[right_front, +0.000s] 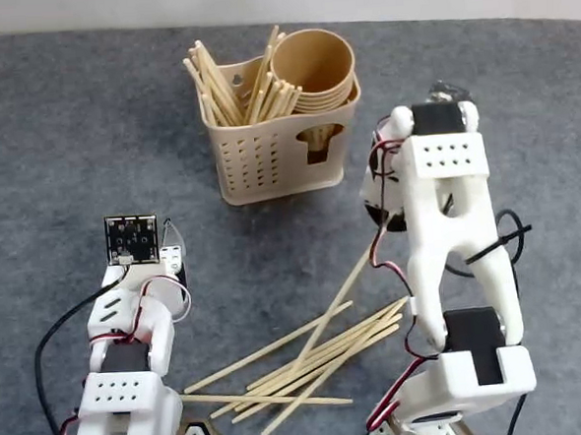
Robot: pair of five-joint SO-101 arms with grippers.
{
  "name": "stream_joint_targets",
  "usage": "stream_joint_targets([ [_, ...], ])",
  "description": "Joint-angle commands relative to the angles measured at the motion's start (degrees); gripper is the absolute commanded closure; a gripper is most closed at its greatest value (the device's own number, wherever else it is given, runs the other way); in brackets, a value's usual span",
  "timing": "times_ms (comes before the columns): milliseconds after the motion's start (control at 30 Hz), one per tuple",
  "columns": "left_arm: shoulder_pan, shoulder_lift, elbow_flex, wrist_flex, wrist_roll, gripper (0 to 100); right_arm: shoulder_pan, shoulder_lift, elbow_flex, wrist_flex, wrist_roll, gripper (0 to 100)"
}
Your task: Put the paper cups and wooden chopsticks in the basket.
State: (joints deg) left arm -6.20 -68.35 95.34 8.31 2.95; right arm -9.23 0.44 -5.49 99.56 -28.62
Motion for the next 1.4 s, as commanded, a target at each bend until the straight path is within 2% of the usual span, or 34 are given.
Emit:
stream_joint_targets([
  [0, -0.48, -1.1, 0.04, -0.09, 0.18, 91, -2.15, -8.75, -2.15, 1.27, 0.0, 99.4],
  [233, -0.48, -1.1, 0.04, -0.09, 0.18, 91, -3.65, -22.29, 2.59, -4.0, 0.0, 99.4],
  [567, -0.48, -1.1, 0.04, -0.09, 0.18, 91, -5.14, -27.65, 3.56, -7.96, 4.48, 99.4],
  [1033, -0.4, -1.1, 0.04, -0.09, 0.18, 91, -13.23, -39.69, 3.91, -29.14, 14.51, 99.4],
  [1367, -0.4, -1.1, 0.04, -0.09, 0.18, 91, -17.98, -39.25, 3.65, -48.57, 15.03, 99.4],
])
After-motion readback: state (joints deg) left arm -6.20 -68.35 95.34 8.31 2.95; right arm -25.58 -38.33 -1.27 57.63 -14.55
